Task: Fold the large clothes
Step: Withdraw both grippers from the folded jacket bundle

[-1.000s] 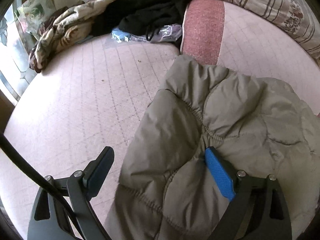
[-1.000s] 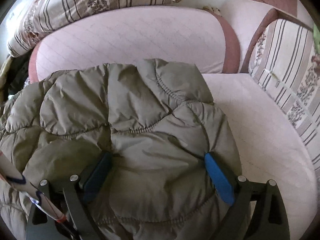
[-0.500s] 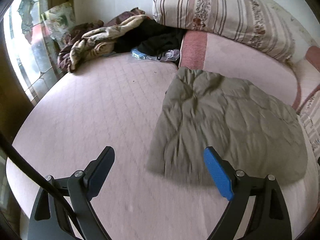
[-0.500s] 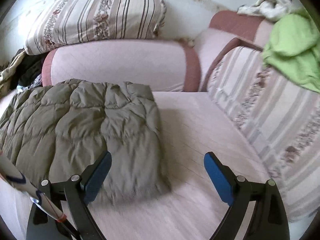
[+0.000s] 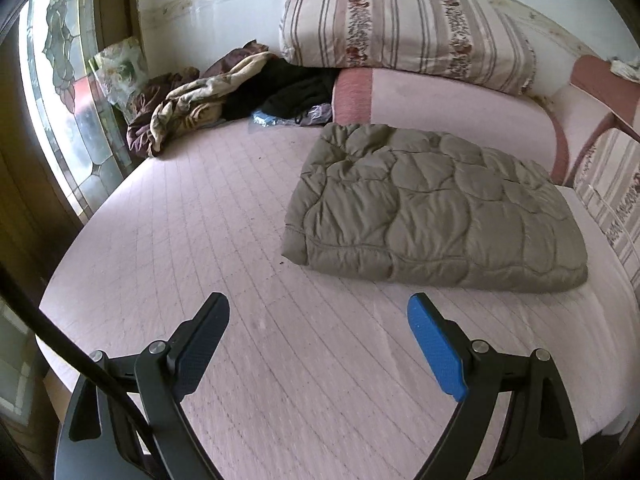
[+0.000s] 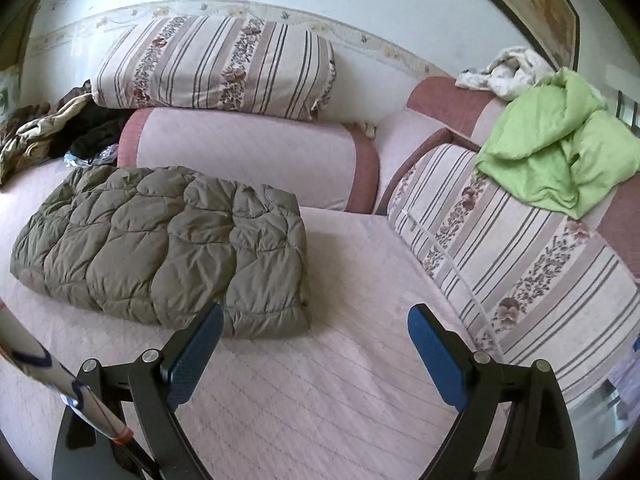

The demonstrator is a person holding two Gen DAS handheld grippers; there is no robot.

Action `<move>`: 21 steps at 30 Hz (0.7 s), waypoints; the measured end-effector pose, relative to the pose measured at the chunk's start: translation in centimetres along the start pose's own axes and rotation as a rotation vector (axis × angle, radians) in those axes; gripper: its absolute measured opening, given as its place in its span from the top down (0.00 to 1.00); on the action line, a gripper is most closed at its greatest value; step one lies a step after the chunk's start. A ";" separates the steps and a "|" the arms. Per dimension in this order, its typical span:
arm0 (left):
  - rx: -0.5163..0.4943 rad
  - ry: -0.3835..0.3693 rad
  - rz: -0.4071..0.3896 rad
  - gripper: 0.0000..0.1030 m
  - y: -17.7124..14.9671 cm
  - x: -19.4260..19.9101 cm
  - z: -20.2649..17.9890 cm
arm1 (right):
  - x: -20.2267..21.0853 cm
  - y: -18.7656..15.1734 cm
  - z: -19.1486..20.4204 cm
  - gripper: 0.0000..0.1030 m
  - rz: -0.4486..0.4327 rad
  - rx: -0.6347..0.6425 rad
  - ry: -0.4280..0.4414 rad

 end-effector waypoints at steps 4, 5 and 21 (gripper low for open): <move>-0.023 0.012 -0.026 0.12 -0.2 1.4 -0.7 | 1.1 -0.4 -0.1 0.07 -0.005 0.000 0.005; -0.031 0.016 -0.035 0.12 -0.2 1.7 -0.8 | 1.2 -0.4 -0.1 0.07 -0.005 -0.003 0.007; -0.020 -0.017 0.037 0.12 0.3 -2.1 -1.0 | -1.8 -1.6 0.2 0.07 0.059 -0.008 0.005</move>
Point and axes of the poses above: each gripper's, at about its wrist camera, not at the fingertips, and x roughly against the way its jaws point, z to its left, y to its top, the point moved 1 cm from there along -x, roughly the way its jaws point, and after that the axes turned 9 degrees about -x, right-handed, at the moved point
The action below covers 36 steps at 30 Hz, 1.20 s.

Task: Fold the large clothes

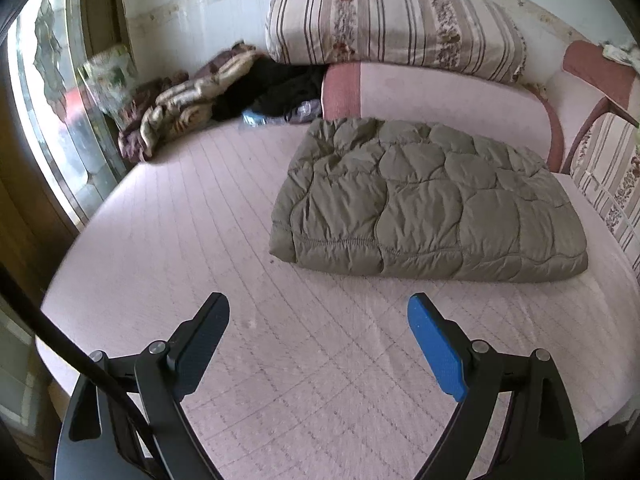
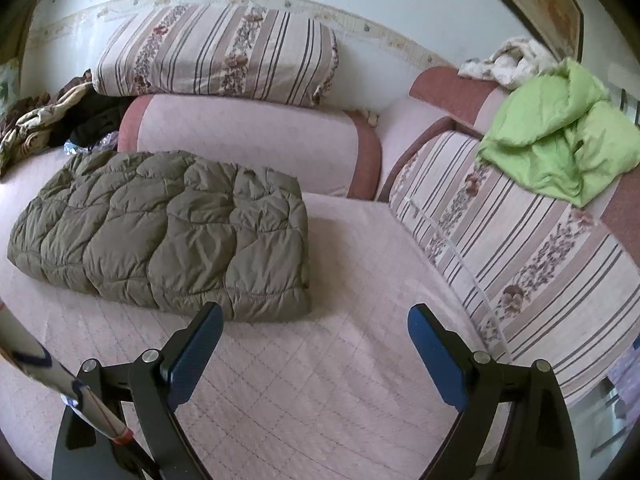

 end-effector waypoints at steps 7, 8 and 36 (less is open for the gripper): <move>0.213 -0.168 0.121 0.12 0.1 -8.1 5.6 | -8.1 -1.4 -2.9 0.07 0.244 -0.231 0.217; 0.240 -0.204 0.123 0.12 0.2 -9.3 6.4 | -9.0 -1.8 -3.2 0.07 0.263 -0.263 0.251; 0.451 -0.358 0.242 0.14 5.4 -24.2 4.9 | -27.5 -1.6 0.6 0.16 0.423 -0.854 0.601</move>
Point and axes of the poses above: each gripper's, at about its wrist camera, not at the fingertips, and x roughly against the way its jaws point, z to its left, y to its top, the point moved 1 cm from there along -x, roughly the way its jaws point, and after that the axes turned 9 degrees about -x, right-handed, at the moved point
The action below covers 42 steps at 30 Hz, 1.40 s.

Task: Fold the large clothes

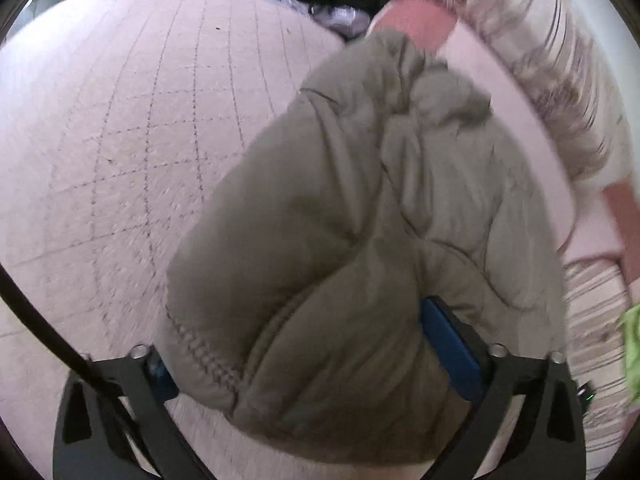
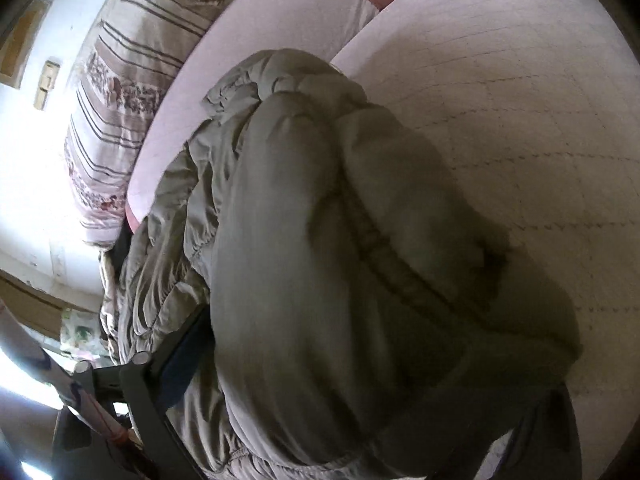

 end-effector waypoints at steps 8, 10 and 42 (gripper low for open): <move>-0.068 0.043 0.050 0.48 0.3 4.3 -1.2 | 2.7 -0.5 1.1 0.62 0.045 0.039 0.025; -0.074 0.055 0.048 0.49 -0.7 5.1 -1.3 | 3.4 -0.9 1.4 0.63 0.051 0.044 0.026; -0.392 0.193 -0.161 0.34 -3.2 14.4 -1.5 | 18.4 -7.0 0.3 0.24 -0.340 0.320 -0.538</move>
Point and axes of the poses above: each gripper's, at about its wrist camera, not at the fingertips, and x roughly against the way its jaws point, z to its left, y to its top, the point moved 1 cm from there along -x, roughly the way its jaws point, and after that the axes turned 9 degrees about -x, right-handed, at the moved point
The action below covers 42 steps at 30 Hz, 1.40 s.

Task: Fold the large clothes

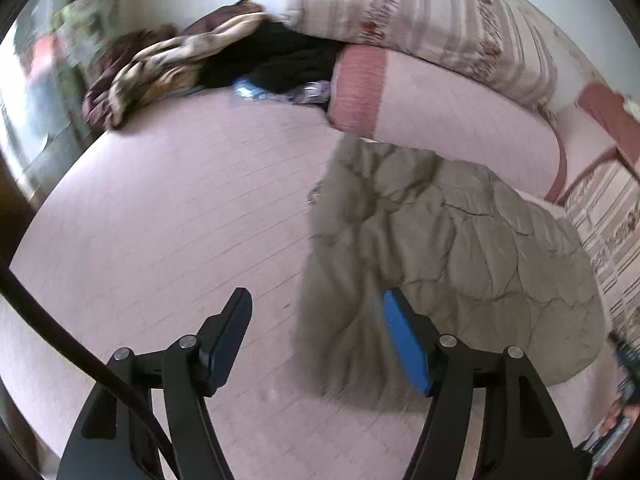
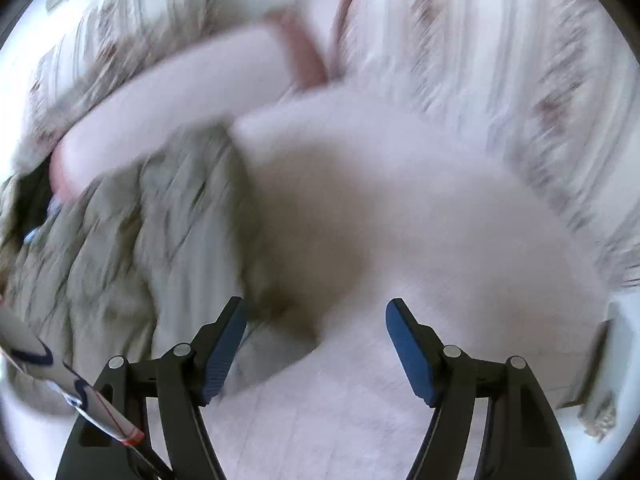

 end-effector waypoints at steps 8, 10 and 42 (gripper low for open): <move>-0.010 0.028 0.065 0.34 5.0 -9.3 -4.5 | -3.7 1.3 11.1 0.33 0.000 0.211 0.341; -0.025 0.125 0.107 0.32 5.6 -12.4 -4.4 | -6.6 1.9 13.5 0.34 0.026 0.244 0.297; 0.142 0.028 0.032 0.20 7.8 -8.9 -0.9 | -8.9 6.2 17.8 0.22 -0.023 0.300 0.273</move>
Point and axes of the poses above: each gripper's, at about its wrist camera, not at the fingertips, and x roughly against the way its jaws point, z to its left, y to its top, the point moved 1 cm from there along -x, roughly the way its jaws point, and after that the axes turned 9 degrees about -x, right-handed, at the moved point
